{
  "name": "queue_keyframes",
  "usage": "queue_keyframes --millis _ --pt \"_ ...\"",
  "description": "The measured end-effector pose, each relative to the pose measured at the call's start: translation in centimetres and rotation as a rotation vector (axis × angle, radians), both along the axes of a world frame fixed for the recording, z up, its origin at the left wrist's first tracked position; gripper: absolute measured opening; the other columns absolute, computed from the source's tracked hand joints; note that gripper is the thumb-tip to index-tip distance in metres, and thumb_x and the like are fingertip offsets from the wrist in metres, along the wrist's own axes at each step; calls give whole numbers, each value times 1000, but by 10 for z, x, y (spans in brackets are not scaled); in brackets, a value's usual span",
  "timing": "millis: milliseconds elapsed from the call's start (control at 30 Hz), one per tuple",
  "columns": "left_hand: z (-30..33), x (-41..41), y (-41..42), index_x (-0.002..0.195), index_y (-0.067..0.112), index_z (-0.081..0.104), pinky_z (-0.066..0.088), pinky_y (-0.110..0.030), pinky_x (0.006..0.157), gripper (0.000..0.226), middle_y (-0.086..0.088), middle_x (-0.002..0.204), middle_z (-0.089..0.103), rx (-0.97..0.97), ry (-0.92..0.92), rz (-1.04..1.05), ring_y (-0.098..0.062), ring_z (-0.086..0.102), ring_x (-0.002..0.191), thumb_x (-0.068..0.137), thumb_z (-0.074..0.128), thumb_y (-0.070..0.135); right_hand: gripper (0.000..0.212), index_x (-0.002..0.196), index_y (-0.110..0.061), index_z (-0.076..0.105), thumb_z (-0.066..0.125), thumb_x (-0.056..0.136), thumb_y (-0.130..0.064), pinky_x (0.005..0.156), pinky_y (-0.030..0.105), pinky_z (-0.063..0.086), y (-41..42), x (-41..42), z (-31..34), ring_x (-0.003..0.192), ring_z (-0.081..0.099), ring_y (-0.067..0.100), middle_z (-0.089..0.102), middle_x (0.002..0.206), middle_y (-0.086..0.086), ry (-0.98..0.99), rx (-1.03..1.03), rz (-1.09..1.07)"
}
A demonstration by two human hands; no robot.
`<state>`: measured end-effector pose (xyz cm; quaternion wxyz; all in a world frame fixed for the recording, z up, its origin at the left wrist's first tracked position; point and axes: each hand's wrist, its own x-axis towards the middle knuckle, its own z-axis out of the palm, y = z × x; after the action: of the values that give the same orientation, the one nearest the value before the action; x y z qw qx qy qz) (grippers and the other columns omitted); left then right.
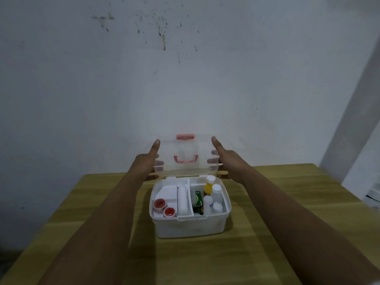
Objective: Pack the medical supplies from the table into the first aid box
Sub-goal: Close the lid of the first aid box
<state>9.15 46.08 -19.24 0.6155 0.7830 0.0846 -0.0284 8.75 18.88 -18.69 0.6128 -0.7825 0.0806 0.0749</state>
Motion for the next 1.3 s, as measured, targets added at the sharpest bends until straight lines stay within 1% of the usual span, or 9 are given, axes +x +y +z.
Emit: queue_keyframes --millis 100,267,367,467,600,733,900,1167,1300 --pt "17 -24 -4 141 16 57 47 -39 91 96 -11 139 63 -1 -27 -1 -29 64 120 80 35 87 108 147 -22 51 38 71 -98 110 55 41 4 -21 15 105 67 23 68 132 5 -86 -65 3" --pt "28 -65 -3 143 20 56 42 -51 109 108 -8 148 57 8 -59 -4 -30 55 131 67 35 94 94 134 -22 58 38 77 -94 85 47 51 5 -62 21 106 63 24 63 133 7 -201 -117 6" --pt "24 -85 -5 139 20 60 47 -47 102 97 -8 146 57 27 -76 -14 -29 55 127 78 38 91 79 125 -20 62 46 84 -84 103 51 50 7 -88 17 121 61 29 63 137 9 -282 -124 18" --pt "13 -108 -9 136 22 65 46 -49 106 103 -8 149 55 124 -83 -50 -32 55 129 72 37 97 71 135 -17 63 51 92 -72 104 36 44 10 -108 7 121 56 14 62 134 -2 -371 -200 72" --pt "-9 -136 -15 146 23 57 44 -48 108 95 -6 156 49 250 -132 -90 -27 63 119 80 38 88 85 135 -16 66 51 85 -82 115 42 41 17 -128 -18 135 54 20 60 146 3 -396 -398 94" --pt "-27 -155 -15 159 32 35 28 -50 119 98 4 170 18 408 -238 -170 -27 30 152 78 50 83 88 153 -21 47 67 82 -70 121 43 28 19 -152 -38 153 28 20 29 167 1 -447 -501 90" --pt "-42 -167 -12 163 31 20 47 -28 97 132 10 172 4 455 -308 -284 -15 45 136 56 87 68 113 155 -27 41 79 61 -76 119 41 35 13 -163 -69 152 26 14 24 169 -4 -566 -551 49" --pt "-56 -149 -11 163 29 19 35 -42 116 141 8 171 9 579 -421 -286 -19 20 155 47 90 70 116 152 -30 42 85 54 -75 112 35 43 2 -151 -87 148 33 13 27 166 -9 -696 -587 40" --pt "-59 -136 -15 161 33 21 44 -52 112 143 9 171 10 549 -424 -302 -24 33 150 41 84 81 115 152 -31 41 83 55 -76 108 30 41 1 -141 -90 148 31 12 25 166 -11 -706 -548 22"
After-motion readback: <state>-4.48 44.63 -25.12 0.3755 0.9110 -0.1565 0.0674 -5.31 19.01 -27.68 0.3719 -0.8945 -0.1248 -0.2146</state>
